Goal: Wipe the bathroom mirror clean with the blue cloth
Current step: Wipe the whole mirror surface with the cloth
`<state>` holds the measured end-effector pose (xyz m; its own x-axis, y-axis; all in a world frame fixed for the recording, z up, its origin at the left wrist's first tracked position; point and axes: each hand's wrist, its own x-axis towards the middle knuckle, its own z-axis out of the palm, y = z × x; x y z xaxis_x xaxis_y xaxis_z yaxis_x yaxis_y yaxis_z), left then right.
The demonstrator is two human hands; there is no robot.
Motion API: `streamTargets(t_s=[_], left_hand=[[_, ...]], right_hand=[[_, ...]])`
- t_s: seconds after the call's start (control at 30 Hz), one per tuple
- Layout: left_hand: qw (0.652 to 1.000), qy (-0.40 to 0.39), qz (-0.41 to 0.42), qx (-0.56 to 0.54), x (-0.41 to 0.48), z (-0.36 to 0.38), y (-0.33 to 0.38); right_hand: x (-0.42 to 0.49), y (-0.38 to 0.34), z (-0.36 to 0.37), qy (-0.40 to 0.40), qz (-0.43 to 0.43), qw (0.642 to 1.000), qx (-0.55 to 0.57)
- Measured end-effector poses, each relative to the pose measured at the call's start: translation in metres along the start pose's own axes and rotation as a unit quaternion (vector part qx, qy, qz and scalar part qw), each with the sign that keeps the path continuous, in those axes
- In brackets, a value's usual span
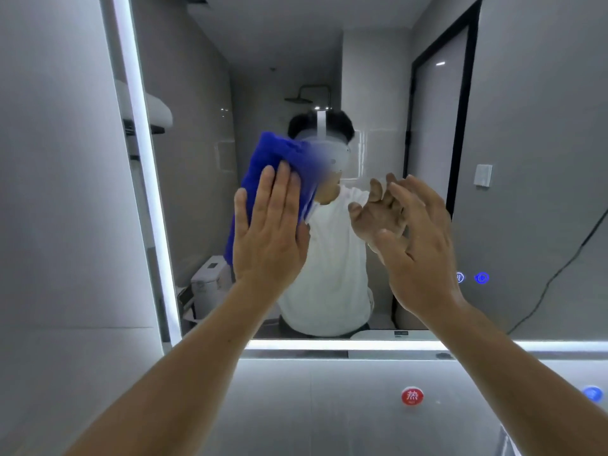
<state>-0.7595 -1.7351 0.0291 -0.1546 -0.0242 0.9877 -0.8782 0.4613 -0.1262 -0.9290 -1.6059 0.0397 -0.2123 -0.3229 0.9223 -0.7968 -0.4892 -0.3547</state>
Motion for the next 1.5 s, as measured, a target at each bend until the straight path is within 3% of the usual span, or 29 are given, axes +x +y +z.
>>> streamTargets(t_s=[0.07, 0.13, 0.27, 0.43, 0.53, 0.7, 0.9, 0.97, 1.07, 1.17, 1.23, 1.33, 1.43, 1.47, 1.5], left_hand=[[0.999, -0.023, 0.021, -0.021, -0.035, 0.002, 0.012], [0.989, -0.066, 0.127, -0.024, -0.088, 0.005, 0.023], [0.931, -0.158, 0.329, 0.013, -0.169, 0.008, 0.018], [0.855, -0.227, 0.464, 0.031, -0.151, 0.002, -0.004], [0.825, -0.219, 0.521, 0.013, -0.126, -0.007, -0.025], [0.844, -0.151, 0.514, 0.022, -0.050, -0.023, -0.068], [0.877, -0.092, 0.463, 0.091, 0.106, -0.030, -0.114], [0.911, -0.071, 0.394, 0.096, 0.151, -0.033, -0.115], [0.972, -0.025, 0.223, 0.070, 0.173, -0.032, -0.098], [0.997, 0.006, 0.067, 0.042, 0.142, -0.024, -0.068], [0.999, 0.001, 0.028, 0.023, 0.106, -0.018, -0.052], [0.991, -0.058, 0.122, 0.023, 0.037, -0.013, -0.040], [0.958, -0.111, 0.263, 0.033, -0.038, -0.016, -0.040], [0.932, -0.147, 0.330, 0.044, -0.046, -0.012, -0.046], [0.879, -0.121, 0.443, 0.127, -0.048, -0.008, -0.056]], right_hand=[[-0.003, -0.001, 0.004, -0.002, 0.010, 1.000, -0.001], [-0.007, -0.004, 0.010, -0.010, 0.021, 1.000, 0.000], [-0.019, -0.005, 0.015, -0.021, 0.012, 1.000, -0.005], [-0.026, -0.012, 0.007, -0.023, 0.059, 0.997, -0.040], [-0.029, -0.023, 0.004, -0.015, 0.068, 0.996, -0.057], [-0.019, -0.034, -0.006, -0.021, 0.059, 0.996, -0.070], [-0.008, -0.029, -0.002, -0.017, 0.021, 0.999, -0.043], [-0.005, -0.025, 0.005, -0.013, 0.010, 1.000, -0.018], [0.001, -0.019, 0.015, 0.000, 0.026, 1.000, 0.018], [0.005, -0.020, 0.022, 0.000, 0.043, 0.999, 0.027], [0.004, -0.023, 0.025, -0.010, 0.038, 0.998, 0.041], [0.002, -0.028, 0.027, -0.011, 0.023, 0.998, 0.063], [0.003, -0.030, 0.030, -0.013, 0.014, 0.998, 0.065], [0.004, -0.030, 0.031, -0.018, 0.014, 0.997, 0.069], [0.007, -0.029, 0.031, -0.023, 0.011, 0.997, 0.069]])
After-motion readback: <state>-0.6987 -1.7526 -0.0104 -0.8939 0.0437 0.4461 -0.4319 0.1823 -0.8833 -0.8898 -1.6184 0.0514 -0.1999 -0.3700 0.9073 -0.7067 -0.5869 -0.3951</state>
